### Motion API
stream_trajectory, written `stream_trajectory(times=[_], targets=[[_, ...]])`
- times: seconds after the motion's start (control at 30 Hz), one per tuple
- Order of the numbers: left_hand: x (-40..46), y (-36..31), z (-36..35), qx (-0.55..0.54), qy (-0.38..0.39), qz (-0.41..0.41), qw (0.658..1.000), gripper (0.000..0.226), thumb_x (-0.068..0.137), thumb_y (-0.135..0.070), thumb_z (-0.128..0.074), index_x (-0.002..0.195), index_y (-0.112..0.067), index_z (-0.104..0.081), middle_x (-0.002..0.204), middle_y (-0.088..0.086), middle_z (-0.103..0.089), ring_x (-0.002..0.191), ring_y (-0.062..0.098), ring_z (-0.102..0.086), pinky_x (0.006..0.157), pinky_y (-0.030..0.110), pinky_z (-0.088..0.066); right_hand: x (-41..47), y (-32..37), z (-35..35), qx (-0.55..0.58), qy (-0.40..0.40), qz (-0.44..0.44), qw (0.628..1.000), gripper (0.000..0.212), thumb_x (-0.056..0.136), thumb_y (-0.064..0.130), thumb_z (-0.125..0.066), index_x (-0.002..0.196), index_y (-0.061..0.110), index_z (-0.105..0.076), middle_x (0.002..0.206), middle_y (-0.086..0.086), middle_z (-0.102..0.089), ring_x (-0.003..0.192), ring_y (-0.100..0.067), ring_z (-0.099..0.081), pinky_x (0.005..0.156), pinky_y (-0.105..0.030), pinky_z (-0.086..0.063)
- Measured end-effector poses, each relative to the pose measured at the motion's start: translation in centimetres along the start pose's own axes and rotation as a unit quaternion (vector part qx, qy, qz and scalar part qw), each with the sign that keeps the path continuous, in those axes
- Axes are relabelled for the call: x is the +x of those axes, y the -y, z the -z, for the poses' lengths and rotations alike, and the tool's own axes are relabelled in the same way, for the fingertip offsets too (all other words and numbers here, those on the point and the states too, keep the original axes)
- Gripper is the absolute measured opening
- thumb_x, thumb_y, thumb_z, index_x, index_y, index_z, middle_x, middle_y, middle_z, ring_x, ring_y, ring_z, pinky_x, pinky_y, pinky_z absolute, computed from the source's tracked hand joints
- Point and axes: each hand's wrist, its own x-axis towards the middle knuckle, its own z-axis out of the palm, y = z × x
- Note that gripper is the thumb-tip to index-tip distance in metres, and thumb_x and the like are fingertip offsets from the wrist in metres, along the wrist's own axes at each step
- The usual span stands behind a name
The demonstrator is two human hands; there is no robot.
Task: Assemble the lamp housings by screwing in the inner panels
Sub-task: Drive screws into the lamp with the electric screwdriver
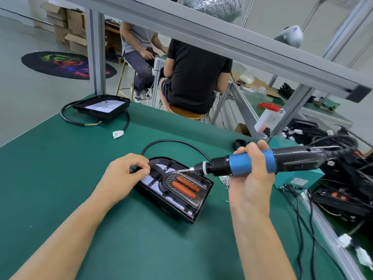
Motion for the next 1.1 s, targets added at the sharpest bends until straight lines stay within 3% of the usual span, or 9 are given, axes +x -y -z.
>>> stream_trajectory(times=[0.17, 0.37, 0.47, 0.57, 0.73, 0.87, 1.1], targets=[[0.9, -3.0, -0.6, 0.005, -0.080, -0.045, 0.996, 0.021, 0.084, -0.012, -0.067, 0.074, -0.029, -0.066, 0.095, -0.014, -0.066, 0.095, 0.010, -0.055, 0.089, 0.029, -0.039, 1.8, 3.0, 2.5, 0.024, -0.070, 0.060, 0.995, 0.023, 0.091, -0.003, -0.055, 0.093, 0.019, -0.052, 0.064, 0.008, -0.059, 0.061, -0.008, -0.058, 0.066, -0.022, -0.051], [3.3, -9.6, -6.0, 0.086, 0.052, -0.149, 0.984, 0.007, 0.086, -0.027, -0.066, 0.082, -0.025, -0.071, 0.096, -0.007, -0.068, 0.101, 0.015, -0.055, 0.094, 0.032, -0.038, 2.2, 4.1, 4.5, 0.019, -0.129, 0.089, 0.987, 0.024, 0.088, -0.004, -0.059, 0.092, 0.019, -0.053, 0.064, 0.008, -0.061, 0.062, -0.009, -0.059, 0.067, -0.023, -0.053], [4.4, -11.3, -9.9, 0.205, 0.134, -0.152, 0.958, 0.012, 0.088, -0.030, -0.063, 0.089, -0.024, -0.073, 0.098, -0.007, -0.070, 0.103, 0.018, -0.056, 0.092, 0.033, -0.037, 2.2, 4.1, 5.2, 0.012, -0.151, 0.096, 0.984, 0.023, 0.087, -0.003, -0.062, 0.093, 0.018, -0.054, 0.068, 0.007, -0.062, 0.063, -0.010, -0.060, 0.070, -0.024, -0.054], [5.1, -11.6, -13.2, 0.304, 0.195, -0.137, 0.923, 0.012, 0.087, -0.022, -0.061, 0.082, -0.026, -0.071, 0.096, -0.007, -0.071, 0.100, 0.020, -0.055, 0.085, 0.033, -0.028, 2.5, 4.0, 6.0, -0.004, -0.176, 0.108, 0.978, 0.024, 0.086, -0.003, -0.064, 0.092, 0.018, -0.055, 0.070, 0.006, -0.061, 0.062, -0.011, -0.059, 0.071, -0.024, -0.054], [5.6, -11.6, -16.5, 0.394, 0.217, -0.103, 0.887, 0.019, 0.078, -0.006, -0.057, 0.075, -0.024, -0.058, 0.087, 0.000, -0.070, 0.088, 0.024, -0.052, 0.081, 0.037, -0.022, 2.9, 4.0, 7.5, -0.024, -0.199, 0.115, 0.973, 0.026, 0.085, -0.002, -0.066, 0.100, 0.015, -0.054, 0.074, 0.003, -0.061, 0.064, -0.011, -0.061, 0.071, -0.024, -0.055], [5.4, -11.2, -17.8, 0.442, 0.229, -0.104, 0.861, 0.021, 0.072, -0.007, -0.063, 0.063, -0.021, -0.051, 0.064, -0.003, -0.051, 0.076, 0.023, -0.048, 0.081, 0.037, -0.021, 3.2, 3.8, 8.6, -0.039, -0.210, 0.123, 0.969, 0.030, 0.085, -0.002, -0.067, 0.106, 0.012, -0.051, 0.081, -0.001, -0.059, 0.064, -0.011, -0.062, 0.068, -0.023, -0.054], [5.0, -10.5, -17.7, 0.466, 0.237, -0.101, 0.846, 0.030, 0.070, -0.009, -0.069, 0.057, -0.019, -0.044, 0.063, -0.002, -0.047, 0.069, 0.018, -0.038, 0.086, 0.038, -0.023, 3.3, 3.6, 9.4, -0.034, -0.215, 0.124, 0.968, 0.031, 0.084, -0.002, -0.067, 0.105, 0.013, -0.050, 0.088, -0.003, -0.057, 0.065, -0.011, -0.062, 0.068, -0.023, -0.054]])
